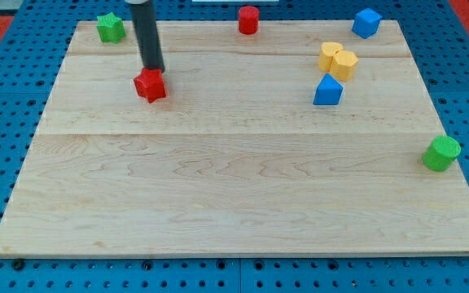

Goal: Slide the red star to the center left

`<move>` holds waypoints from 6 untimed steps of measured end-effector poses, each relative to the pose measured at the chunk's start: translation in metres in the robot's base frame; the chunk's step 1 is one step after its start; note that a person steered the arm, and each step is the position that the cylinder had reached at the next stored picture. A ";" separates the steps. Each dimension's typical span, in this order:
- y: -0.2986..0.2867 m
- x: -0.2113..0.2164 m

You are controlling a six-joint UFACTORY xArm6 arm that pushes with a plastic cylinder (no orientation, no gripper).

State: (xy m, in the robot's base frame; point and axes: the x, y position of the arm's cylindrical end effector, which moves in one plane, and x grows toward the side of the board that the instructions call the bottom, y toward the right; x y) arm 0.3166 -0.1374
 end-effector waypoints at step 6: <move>-0.060 0.037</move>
